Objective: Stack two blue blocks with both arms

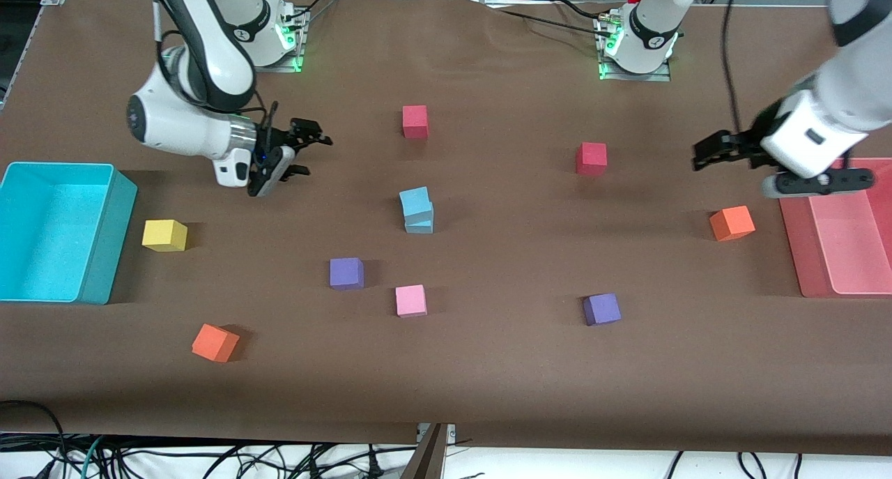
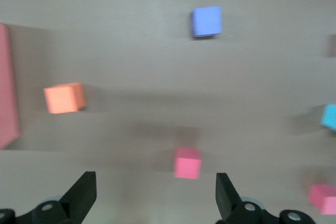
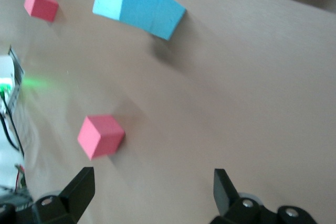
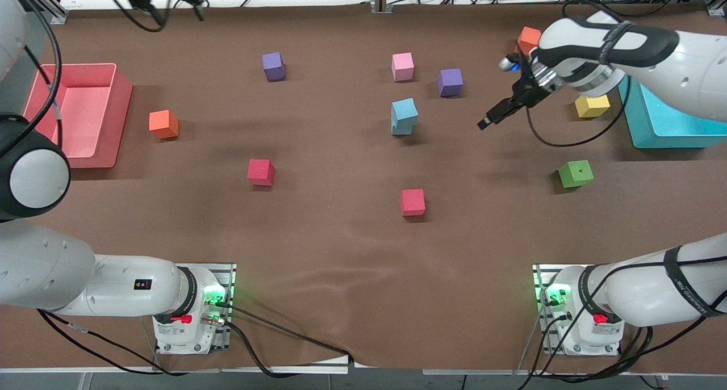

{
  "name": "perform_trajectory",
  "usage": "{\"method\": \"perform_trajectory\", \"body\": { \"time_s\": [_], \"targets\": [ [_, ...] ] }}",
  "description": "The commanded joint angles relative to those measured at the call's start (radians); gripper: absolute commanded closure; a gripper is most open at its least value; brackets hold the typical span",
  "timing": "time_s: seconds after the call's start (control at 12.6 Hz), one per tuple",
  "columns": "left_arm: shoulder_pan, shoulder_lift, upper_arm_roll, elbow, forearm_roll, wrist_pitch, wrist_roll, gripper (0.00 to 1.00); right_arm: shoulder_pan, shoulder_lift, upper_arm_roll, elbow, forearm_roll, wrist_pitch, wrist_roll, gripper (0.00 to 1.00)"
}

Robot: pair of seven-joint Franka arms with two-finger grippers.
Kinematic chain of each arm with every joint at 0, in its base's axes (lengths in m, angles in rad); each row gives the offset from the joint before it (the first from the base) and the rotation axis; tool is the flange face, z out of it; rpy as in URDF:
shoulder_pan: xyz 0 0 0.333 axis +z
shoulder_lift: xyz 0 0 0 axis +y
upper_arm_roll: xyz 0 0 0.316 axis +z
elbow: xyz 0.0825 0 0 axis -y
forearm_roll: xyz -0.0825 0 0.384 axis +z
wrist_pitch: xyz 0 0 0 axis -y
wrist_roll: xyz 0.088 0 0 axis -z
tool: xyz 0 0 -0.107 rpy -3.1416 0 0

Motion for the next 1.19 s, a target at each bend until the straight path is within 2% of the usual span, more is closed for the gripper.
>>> {"method": "perform_trajectory", "body": {
  "time_s": [0.0, 0.08, 0.16, 0.32, 0.4, 0.48, 0.72, 0.8, 0.88, 0.96, 1.11],
  "targets": [
    [0.007, -0.042, 0.023, -0.034, 0.072, -0.027, 0.105, 0.00, -0.021, -0.004, -0.059, 0.197, -0.286, -0.237, 0.161, 0.00],
    [0.019, -0.046, 0.026, -0.034, 0.075, -0.045, 0.125, 0.00, -0.025, -0.001, -0.058, 0.302, -0.429, -0.335, 0.263, 0.00],
    [0.028, -0.049, 0.029, -0.034, 0.077, -0.050, 0.145, 0.00, -0.026, 0.001, -0.058, 0.377, -0.509, -0.427, 0.380, 0.00],
    [0.030, -0.051, 0.038, -0.033, 0.077, -0.058, 0.153, 0.00, -0.038, 0.002, -0.051, 0.495, -0.582, -0.504, 0.672, 0.00],
    [0.030, -0.052, 0.038, -0.033, 0.077, -0.067, 0.153, 0.00, -0.044, 0.004, -0.045, 0.549, -0.658, -0.511, 0.762, 0.00],
    [0.030, -0.063, 0.038, -0.034, 0.075, -0.065, 0.151, 0.00, -0.047, 0.004, -0.033, 0.588, -0.724, -0.499, 0.749, 0.00],
    [0.030, -0.068, 0.038, -0.036, 0.062, -0.061, 0.144, 0.00, -0.145, 0.001, -0.032, 0.680, -0.714, -0.508, 0.760, 0.00],
    [0.030, -0.068, 0.038, -0.036, 0.059, -0.059, 0.142, 0.00, -0.227, 0.005, -0.010, 0.681, -0.700, -0.500, 0.757, 0.00],
    [0.030, -0.066, 0.038, -0.036, 0.059, -0.058, 0.142, 0.00, -0.324, 0.005, 0.069, 0.669, -0.661, -0.493, 0.757, 0.00],
    [0.031, -0.068, 0.038, -0.045, 0.052, -0.041, 0.142, 0.00, -0.341, -0.004, 0.086, 0.662, -0.622, -0.486, 0.754, 0.00],
    [0.031, -0.074, 0.038, -0.069, 0.037, -0.016, 0.144, 0.00, -0.340, -0.017, 0.082, 0.643, -0.631, -0.456, 0.763, 0.00]
  ]
}}
